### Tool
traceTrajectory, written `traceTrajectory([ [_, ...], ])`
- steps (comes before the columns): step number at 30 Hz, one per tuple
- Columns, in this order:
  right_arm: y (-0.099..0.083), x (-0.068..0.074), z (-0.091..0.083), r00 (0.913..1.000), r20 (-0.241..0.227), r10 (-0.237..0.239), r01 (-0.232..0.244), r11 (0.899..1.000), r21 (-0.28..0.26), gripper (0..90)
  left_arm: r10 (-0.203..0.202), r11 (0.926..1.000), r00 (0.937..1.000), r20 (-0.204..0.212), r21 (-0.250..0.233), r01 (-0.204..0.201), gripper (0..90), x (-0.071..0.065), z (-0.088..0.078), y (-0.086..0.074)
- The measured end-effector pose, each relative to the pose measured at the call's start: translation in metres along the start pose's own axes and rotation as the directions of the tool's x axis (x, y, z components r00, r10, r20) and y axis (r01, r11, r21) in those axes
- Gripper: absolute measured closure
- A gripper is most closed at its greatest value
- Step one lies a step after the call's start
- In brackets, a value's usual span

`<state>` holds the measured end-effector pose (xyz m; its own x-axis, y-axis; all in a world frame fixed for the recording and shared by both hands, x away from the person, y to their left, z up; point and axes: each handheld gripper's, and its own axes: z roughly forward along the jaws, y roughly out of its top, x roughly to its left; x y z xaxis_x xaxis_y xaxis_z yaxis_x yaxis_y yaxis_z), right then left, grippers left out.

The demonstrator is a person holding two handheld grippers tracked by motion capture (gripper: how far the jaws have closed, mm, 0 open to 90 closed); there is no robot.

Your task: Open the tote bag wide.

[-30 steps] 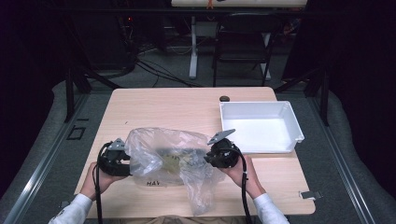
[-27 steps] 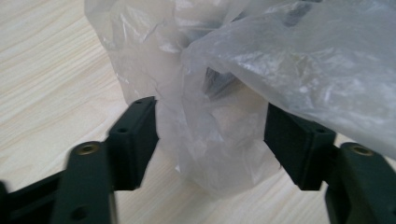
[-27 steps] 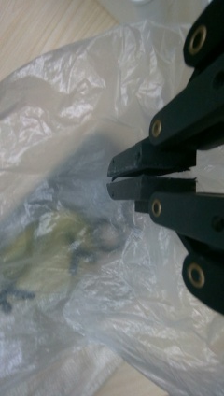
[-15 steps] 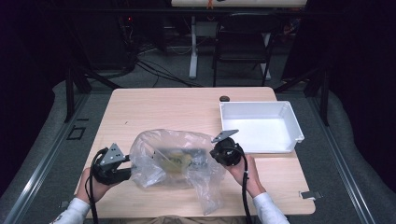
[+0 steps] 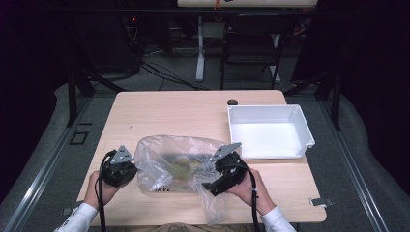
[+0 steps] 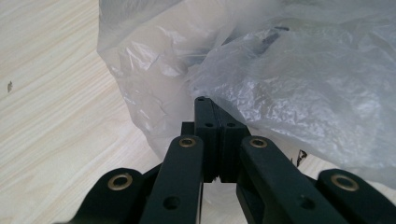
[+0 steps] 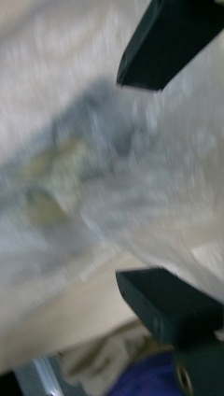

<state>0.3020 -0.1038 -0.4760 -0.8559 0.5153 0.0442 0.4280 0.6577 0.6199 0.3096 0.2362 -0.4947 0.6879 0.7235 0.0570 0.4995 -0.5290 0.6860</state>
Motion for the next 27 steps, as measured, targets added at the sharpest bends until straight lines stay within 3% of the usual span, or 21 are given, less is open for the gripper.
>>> traceTrajectory([
  [3,0.001,0.012,0.009,0.9995,-0.008,-0.032,0.032,0.999,0.019,1.7,-0.022,0.9997,0.9997,-0.006,0.014,0.022,90.0,0.001,0.003,0.001],
  [5,0.003,0.023,0.024,0.9953,0.031,-0.091,0.088,0.991,0.098,12.6,-0.028,0.9994,0.9996,-0.005,0.022,0.028,90.0,0.003,0.004,0.001],
  [6,0.003,0.023,0.024,0.9953,0.031,-0.091,0.088,0.991,0.098,12.6,-0.028,0.9994,0.9996,-0.005,0.022,0.028,90.0,0.003,0.004,0.001],
  [7,0.002,0.024,0.033,0.9907,0.073,-0.115,0.103,0.984,0.144,23.9,-0.031,0.9992,0.9995,0.002,0.027,0.031,90.0,0.005,0.005,0.000],
  [8,0.002,0.024,0.033,0.9907,0.073,-0.115,0.103,0.984,0.144,23.9,-0.031,0.9992,0.9995,0.002,0.027,0.031,89.9,0.005,0.005,0.000],
  [9,0.000,0.019,0.037,0.9876,0.110,-0.112,0.090,0.978,0.186,40.6,-0.032,0.9990,0.9995,0.003,0.033,0.032,90.0,0.006,0.006,0.000],
  [10,0.000,0.019,0.037,0.9876,0.110,-0.112,0.090,0.978,0.186,40.6,-0.036,0.9988,0.9994,0.000,0.034,0.036,90.0,0.007,0.006,-0.001],
  [12,-0.006,0.007,0.040,0.9862,0.141,-0.087,0.058,0.979,0.197,58.7,-0.039,0.9981,0.9992,0.005,0.049,0.039,89.9,0.011,0.008,-0.002],
  [13,-0.006,0.007,0.040,0.9862,0.141,-0.087,0.058,0.979,0.197,58.7,-0.039,0.9981,0.9992,0.005,0.049,0.039,90.0,0.011,0.008,-0.002],
  [15,-0.011,-0.004,0.042,0.9845,0.164,-0.061,0.027,0.979,0.205,75.1,-0.040,0.9971,0.9992,0.009,0.065,0.039,90.0,0.013,0.010,-0.003],
  [17,-0.011,-0.006,0.042,0.9845,0.166,-0.056,0.021,0.978,0.206,78.8,-0.044,0.9965,0.9990,0.010,0.072,0.044,90.0,0.013,0.011,-0.003],
  [19,-0.014,-0.014,0.044,0.9812,0.188,-0.043,0.004,0.980,0.200,89.8,-0.042,0.9949,0.9991,0.010,0.092,0.041,90.0,0.016,0.013,-0.004],
  [25,-0.019,-0.026,0.046,0.9738,0.226,-0.026,-0.019,0.981,0.194,90.0,-0.049,0.9890,0.9988,0.000,0.140,0.048,89.9,0.018,0.019,-0.007],
  [27,-0.022,-0.032,0.048,0.9634,0.267,-0.026,-0.029,0.979,0.202,90.0,-0.053,0.9845,0.9986,-0.003,0.167,0.053,89.8,0.022,0.022,-0.008],
])
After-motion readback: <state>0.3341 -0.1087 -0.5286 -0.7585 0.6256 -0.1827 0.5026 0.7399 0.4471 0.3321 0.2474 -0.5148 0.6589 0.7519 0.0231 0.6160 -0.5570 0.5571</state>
